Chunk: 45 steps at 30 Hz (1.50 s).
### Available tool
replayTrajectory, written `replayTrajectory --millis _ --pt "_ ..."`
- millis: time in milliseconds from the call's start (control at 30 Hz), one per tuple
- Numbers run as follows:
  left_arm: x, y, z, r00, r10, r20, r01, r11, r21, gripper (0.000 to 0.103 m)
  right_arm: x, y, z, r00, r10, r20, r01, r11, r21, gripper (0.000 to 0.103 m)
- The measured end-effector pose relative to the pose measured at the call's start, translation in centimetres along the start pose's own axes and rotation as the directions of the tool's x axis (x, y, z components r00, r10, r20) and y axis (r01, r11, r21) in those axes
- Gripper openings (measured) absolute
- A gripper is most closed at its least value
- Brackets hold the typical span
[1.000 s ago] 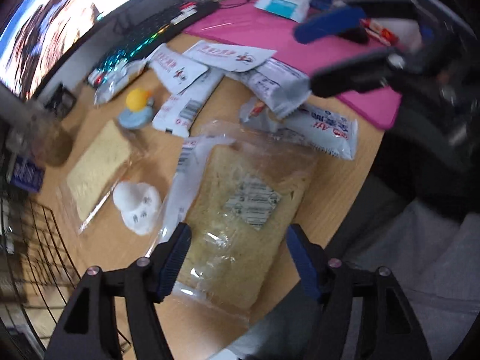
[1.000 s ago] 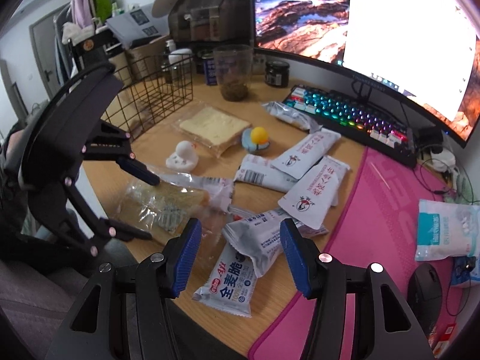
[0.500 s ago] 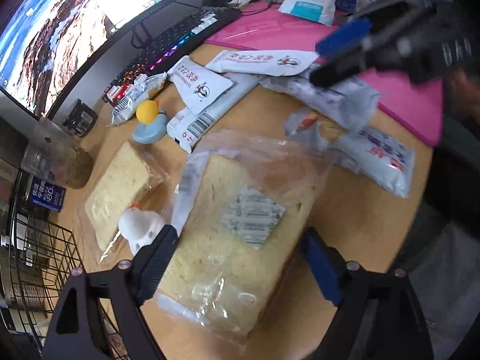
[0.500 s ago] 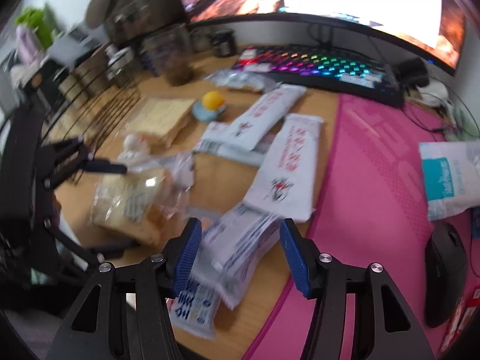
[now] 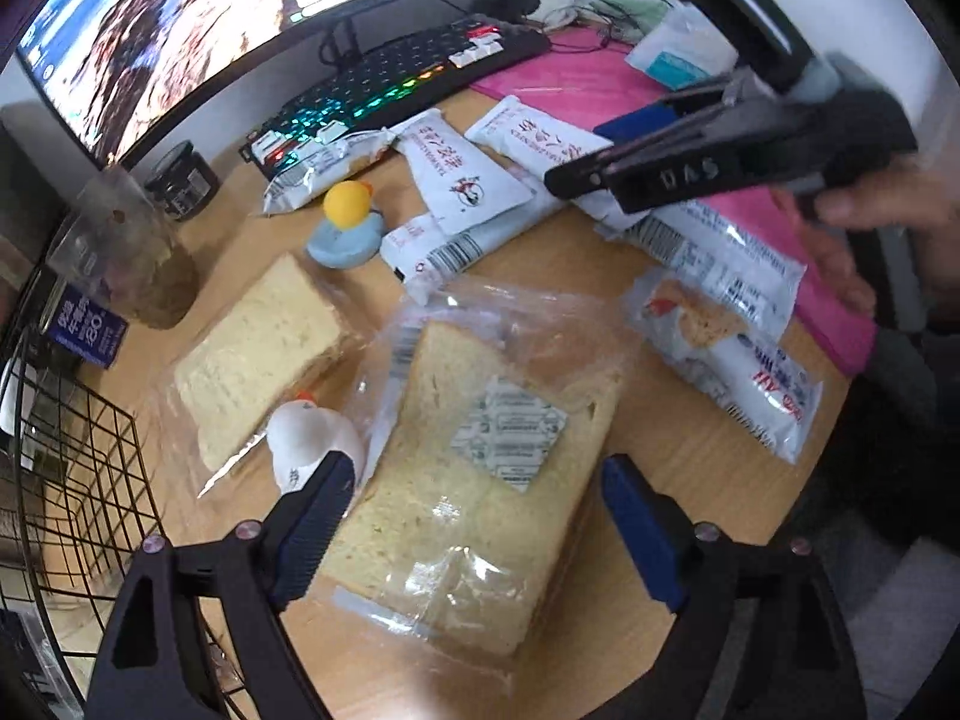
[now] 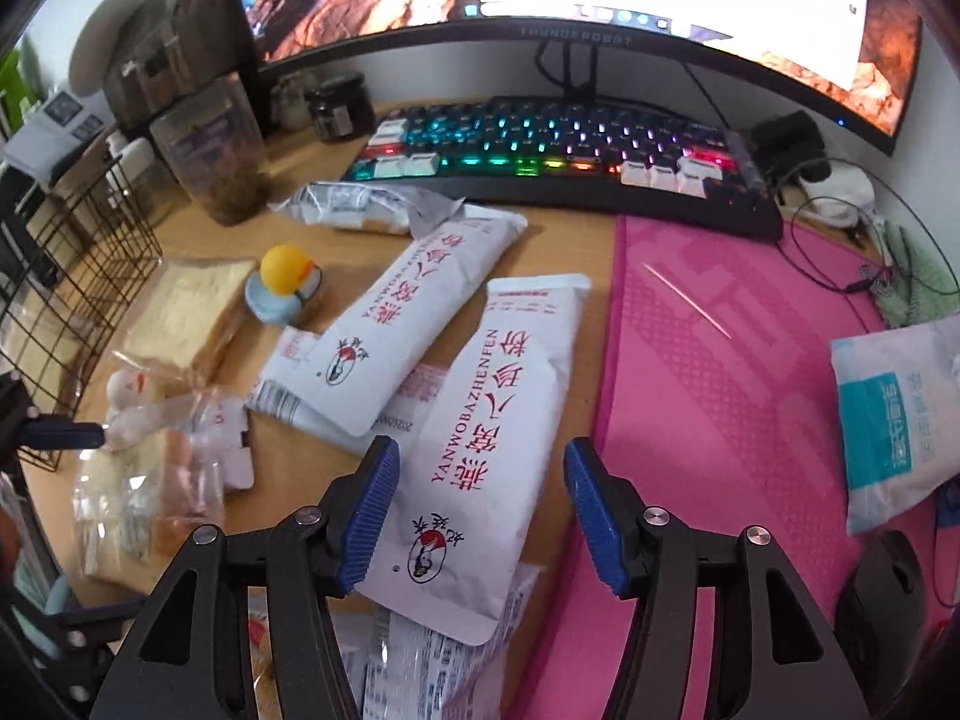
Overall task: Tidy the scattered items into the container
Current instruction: 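Return both grippers to the desk and position the left gripper over a bread bag, then grasp the bread bag with the left gripper while the right gripper grasps a white packet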
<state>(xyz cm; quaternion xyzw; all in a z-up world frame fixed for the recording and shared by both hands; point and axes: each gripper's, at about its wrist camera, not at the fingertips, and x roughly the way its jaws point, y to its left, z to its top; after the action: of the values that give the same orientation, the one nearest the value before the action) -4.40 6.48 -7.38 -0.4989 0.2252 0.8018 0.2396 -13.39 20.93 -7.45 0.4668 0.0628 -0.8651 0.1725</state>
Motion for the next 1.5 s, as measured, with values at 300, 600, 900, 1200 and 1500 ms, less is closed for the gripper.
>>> replayTrajectory --millis 300,600,900,1200,1500 --pt "0.3 2.8 0.0 0.999 0.027 -0.025 -0.029 0.997 -0.068 0.086 1.0 1.0 -0.1 1.000 0.004 -0.031 -0.005 0.999 -0.045 0.048" --pt "1.6 0.4 -0.2 0.997 -0.075 -0.028 0.077 0.991 0.111 0.086 1.3 0.9 0.1 0.999 0.001 -0.042 -0.003 0.999 -0.036 0.049" --pt "2.5 0.0 0.0 0.971 -0.235 -0.050 0.239 0.963 0.125 0.089 1.4 0.8 0.0 0.999 0.016 -0.041 -0.017 1.000 -0.019 0.049" --pt "3.3 -2.4 0.2 0.988 -0.152 -0.016 0.153 0.973 0.175 0.091 1.3 0.7 0.1 0.999 0.029 -0.038 -0.030 0.999 -0.012 0.049" --pt "1.5 0.0 0.1 0.994 -0.105 0.043 0.104 0.994 0.030 0.074 1.5 1.1 0.0 0.999 0.014 -0.032 -0.015 0.999 -0.053 0.050"
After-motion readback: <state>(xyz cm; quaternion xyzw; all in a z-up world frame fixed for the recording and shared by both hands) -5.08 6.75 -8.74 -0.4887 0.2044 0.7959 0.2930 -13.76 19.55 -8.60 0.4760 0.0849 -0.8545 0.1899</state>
